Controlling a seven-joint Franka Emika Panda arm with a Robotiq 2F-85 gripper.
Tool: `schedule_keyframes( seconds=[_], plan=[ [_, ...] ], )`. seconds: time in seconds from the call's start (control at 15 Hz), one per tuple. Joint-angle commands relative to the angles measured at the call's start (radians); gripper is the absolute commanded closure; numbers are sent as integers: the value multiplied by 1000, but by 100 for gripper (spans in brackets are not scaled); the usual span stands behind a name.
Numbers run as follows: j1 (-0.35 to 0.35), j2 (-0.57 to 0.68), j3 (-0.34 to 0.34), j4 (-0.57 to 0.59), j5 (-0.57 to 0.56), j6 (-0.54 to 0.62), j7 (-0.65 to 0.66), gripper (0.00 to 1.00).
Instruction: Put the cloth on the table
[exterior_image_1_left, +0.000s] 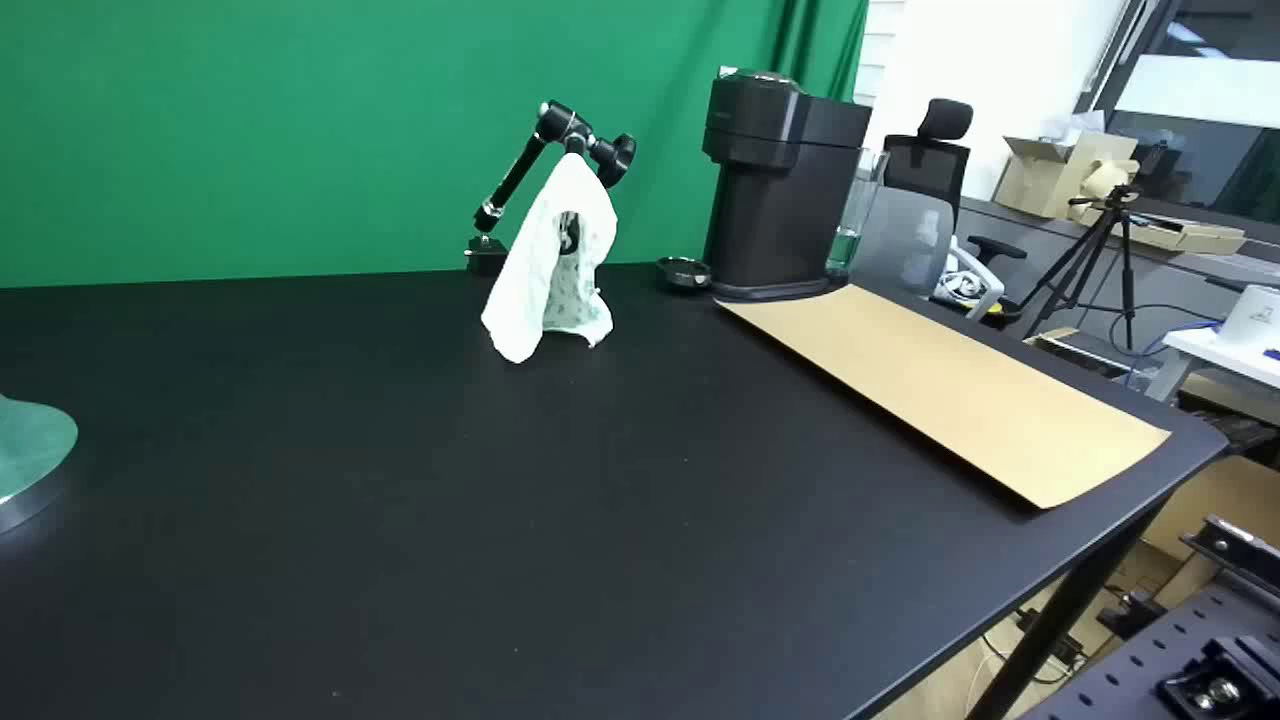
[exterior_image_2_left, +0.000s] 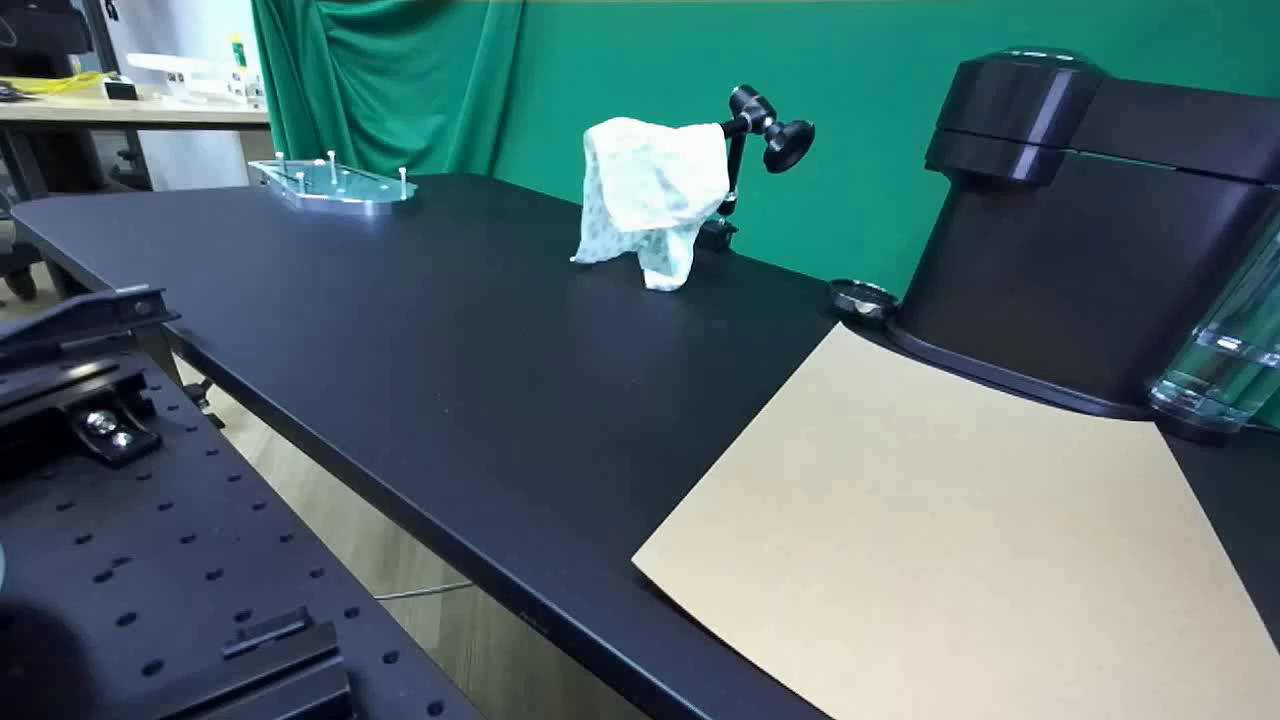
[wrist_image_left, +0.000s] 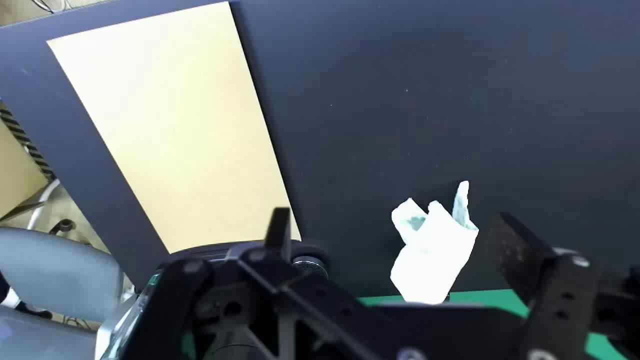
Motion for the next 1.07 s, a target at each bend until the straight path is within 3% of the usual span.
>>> schedule_keyframes(
  seconds=[0.0, 1.0],
  plan=[
    [5, 2, -4, 3, -4, -3, 3, 0],
    [-7, 35, -17, 2, 0, 25, 8, 0]
  ],
)
